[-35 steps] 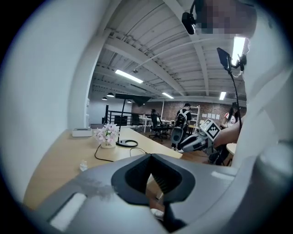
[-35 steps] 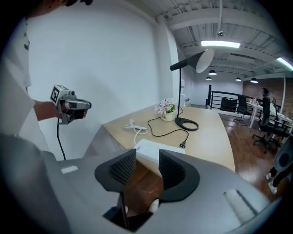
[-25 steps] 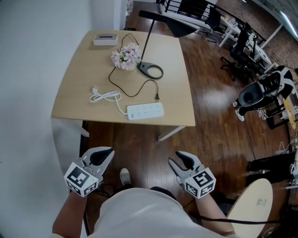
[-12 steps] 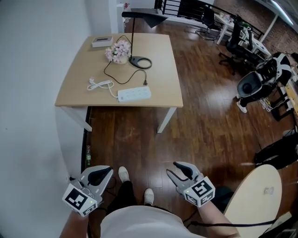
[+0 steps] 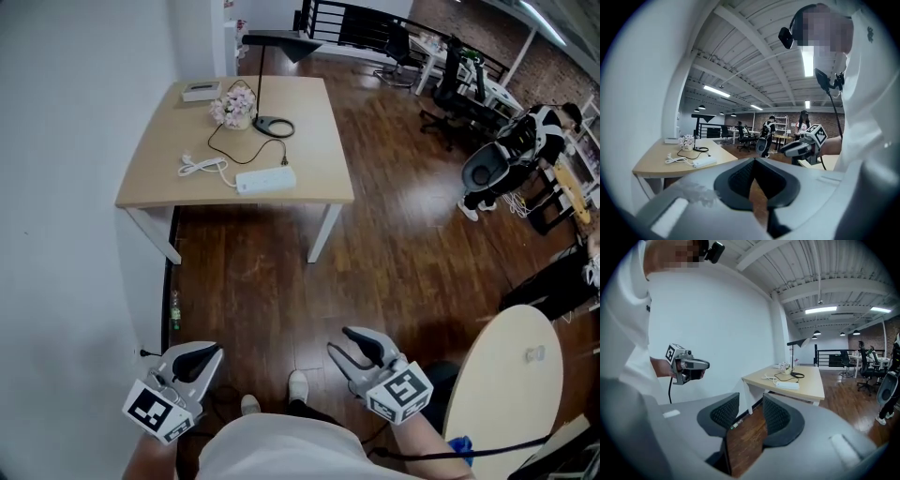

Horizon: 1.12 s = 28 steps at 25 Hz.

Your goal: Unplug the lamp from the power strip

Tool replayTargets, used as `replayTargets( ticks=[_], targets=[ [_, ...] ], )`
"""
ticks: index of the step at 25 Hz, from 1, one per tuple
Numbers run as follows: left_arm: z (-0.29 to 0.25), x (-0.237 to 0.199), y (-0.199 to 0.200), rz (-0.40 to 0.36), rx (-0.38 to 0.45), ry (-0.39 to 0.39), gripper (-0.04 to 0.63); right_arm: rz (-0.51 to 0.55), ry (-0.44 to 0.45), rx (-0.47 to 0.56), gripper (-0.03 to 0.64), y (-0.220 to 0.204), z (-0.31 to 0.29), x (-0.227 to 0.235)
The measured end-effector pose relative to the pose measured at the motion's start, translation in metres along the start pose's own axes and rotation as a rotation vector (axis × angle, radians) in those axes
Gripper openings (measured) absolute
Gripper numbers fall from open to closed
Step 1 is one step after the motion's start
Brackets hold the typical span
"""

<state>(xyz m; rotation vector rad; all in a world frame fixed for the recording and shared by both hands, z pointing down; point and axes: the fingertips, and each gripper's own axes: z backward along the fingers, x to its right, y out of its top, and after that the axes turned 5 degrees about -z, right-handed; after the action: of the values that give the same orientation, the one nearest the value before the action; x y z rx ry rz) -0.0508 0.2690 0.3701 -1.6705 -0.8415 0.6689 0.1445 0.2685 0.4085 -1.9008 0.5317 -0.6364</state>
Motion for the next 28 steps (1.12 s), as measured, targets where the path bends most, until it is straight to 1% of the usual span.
replayTargets(
  ticks=[4,7,10,17,28],
  targets=[
    [0.042,0.005,-0.014,-0.011,-0.009,0.018,0.006,0.004,0.000,0.003,0.161,-0.006,0.006,-0.045],
    [0.064,0.011,-0.026,-0.017,-0.017,0.006,0.006,0.006,-0.006,0.007,0.161,-0.011,0.009,-0.071],
    [0.079,0.015,-0.029,-0.019,-0.006,0.002,0.006,0.013,-0.017,0.003,0.161,-0.015,0.014,-0.090],
    [0.103,0.018,-0.037,-0.011,0.010,-0.007,0.006,0.039,-0.040,-0.007,0.158,-0.020,0.016,-0.114],
    [0.118,0.014,-0.043,-0.005,0.024,0.002,0.006,0.077,-0.033,-0.021,0.156,-0.017,0.009,-0.132]
  ],
)
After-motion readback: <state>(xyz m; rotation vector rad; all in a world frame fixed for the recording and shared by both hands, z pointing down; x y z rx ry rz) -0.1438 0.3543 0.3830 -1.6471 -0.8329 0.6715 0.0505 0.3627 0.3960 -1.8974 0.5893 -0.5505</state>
